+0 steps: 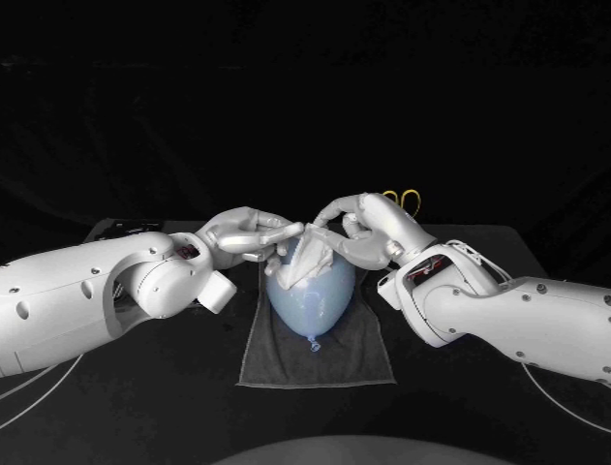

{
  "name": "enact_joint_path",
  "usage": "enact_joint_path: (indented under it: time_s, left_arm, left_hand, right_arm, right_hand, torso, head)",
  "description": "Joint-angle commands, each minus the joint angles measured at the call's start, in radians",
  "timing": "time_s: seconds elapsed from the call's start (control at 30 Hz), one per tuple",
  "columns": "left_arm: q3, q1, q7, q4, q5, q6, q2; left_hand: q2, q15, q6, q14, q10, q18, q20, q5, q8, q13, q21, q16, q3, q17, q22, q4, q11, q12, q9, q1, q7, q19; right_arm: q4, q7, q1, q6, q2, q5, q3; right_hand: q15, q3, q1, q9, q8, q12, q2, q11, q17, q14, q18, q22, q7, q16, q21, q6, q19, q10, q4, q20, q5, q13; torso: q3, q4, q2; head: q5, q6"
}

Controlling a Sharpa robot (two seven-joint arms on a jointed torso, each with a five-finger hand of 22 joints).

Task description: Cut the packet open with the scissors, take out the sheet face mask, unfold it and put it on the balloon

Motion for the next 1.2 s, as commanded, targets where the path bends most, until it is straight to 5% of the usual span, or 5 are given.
enact_joint_path:
  time_s: [0.03, 0.47, 1.2]
  left_arm:
    - [0.001, 0.0, -0.027, 0.001, -0.012, -0.014, 0.001]
    - [0.001, 0.0, 0.026, 0.003, 0.025, -0.008, 0.004]
    - [0.001, 0.0, 0.008, -0.001, 0.029, 0.002, 0.004]
  left_hand:
    - [0.001, -0.001, 0.007, 0.008, 0.004, 0.01, 0.003, -0.001, 0.005, 0.001, 0.003, 0.006, -0.011, 0.002, 0.0, 0.0, 0.001, 0.006, -0.001, -0.017, 0.003, 0.004]
    - [0.003, 0.0, -0.018, 0.01, 0.005, 0.008, 0.003, -0.001, -0.007, 0.0, 0.008, 0.009, -0.024, 0.005, 0.007, -0.007, 0.002, 0.011, -0.011, -0.008, 0.005, 0.009]
    - [0.01, -0.008, 0.02, 0.016, 0.005, 0.007, -0.001, -0.001, 0.018, -0.006, 0.016, 0.015, -0.024, 0.016, 0.017, -0.01, -0.01, 0.009, -0.005, 0.038, -0.01, 0.012]
  right_arm:
    - [0.0, 0.008, 0.0, -0.001, 0.0, -0.007, 0.0]
    - [-0.002, -0.05, 0.0, 0.098, 0.006, -0.082, 0.0]
    - [0.005, -0.047, 0.0, 0.052, 0.005, -0.096, 0.0]
  right_hand:
    - [-0.025, 0.006, 0.01, 0.013, 0.003, 0.004, -0.003, -0.004, 0.263, 0.12, -0.004, 0.189, 0.002, 0.004, 0.003, 0.008, 0.011, 0.05, -0.001, -0.003, 0.005, 0.193]
    - [-0.025, 0.007, 0.01, 0.014, 0.005, 0.006, -0.005, -0.005, 0.263, 0.12, -0.003, 0.188, 0.002, 0.004, 0.002, 0.007, 0.01, 0.051, -0.003, -0.004, 0.005, 0.195]
    - [-0.025, 0.009, 0.01, 0.014, 0.006, 0.007, -0.005, -0.005, 0.263, 0.12, -0.004, 0.19, 0.002, 0.004, 0.007, 0.008, 0.012, 0.053, -0.004, -0.004, 0.005, 0.196]
  torso:
    - [-0.0004, 0.0, 0.0]
    - [-0.0006, 0.0002, 0.0]
    - [0.0001, -0.0005, 0.0]
  head:
    - [0.0, 0.0]
    - [0.0, 0.0]
    - [0.001, 0.001]
